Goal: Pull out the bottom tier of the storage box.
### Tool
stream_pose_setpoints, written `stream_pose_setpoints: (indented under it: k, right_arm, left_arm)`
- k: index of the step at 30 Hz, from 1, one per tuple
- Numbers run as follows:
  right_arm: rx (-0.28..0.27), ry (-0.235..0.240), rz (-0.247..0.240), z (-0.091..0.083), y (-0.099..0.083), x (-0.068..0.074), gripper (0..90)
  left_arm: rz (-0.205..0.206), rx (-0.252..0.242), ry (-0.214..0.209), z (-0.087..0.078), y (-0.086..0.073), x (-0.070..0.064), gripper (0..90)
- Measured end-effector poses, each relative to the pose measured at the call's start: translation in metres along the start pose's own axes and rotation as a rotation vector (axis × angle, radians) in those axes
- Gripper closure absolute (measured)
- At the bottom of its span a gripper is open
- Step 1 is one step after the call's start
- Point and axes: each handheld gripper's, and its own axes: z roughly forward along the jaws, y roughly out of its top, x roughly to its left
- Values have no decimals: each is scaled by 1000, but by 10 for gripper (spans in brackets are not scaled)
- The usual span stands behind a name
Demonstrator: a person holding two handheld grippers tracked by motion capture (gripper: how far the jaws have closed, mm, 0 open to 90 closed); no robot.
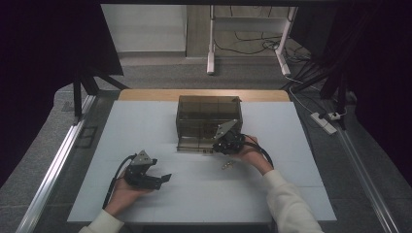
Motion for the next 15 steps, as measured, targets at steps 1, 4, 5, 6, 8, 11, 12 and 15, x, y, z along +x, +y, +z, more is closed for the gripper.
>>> stream_pose_setpoints:
  k: [1,4,5,6,8,11,12,15]
  right_arm:
    - [0,-1,0,0,0,0,840]
    - [14,6,-13,-1,1,3,843]
    - [11,10,-16,0,1,3,844]
    - [13,10,-16,-1,1,4,845]
    - [14,12,-16,-1,1,4,844]
    - [10,15,-15,-1,1,4,845]
    - [8,14,-14,-1,0,4,845]
    - [11,17,-13,-2,0,4,846]
  left_arm:
    - [1,0,1,0,0,0,153]
    - [-2,-2,1,-1,0,0,153]
    - [-2,-2,1,-1,0,0,153]
    - [-2,-2,0,-1,0,0,153]
    - [0,-1,0,0,0,0,153]
    - [-1,-2,0,-1,0,0,153]
    - [-2,-2,0,-1,0,0,153]
    - [-2,-2,0,-1,0,0,153]
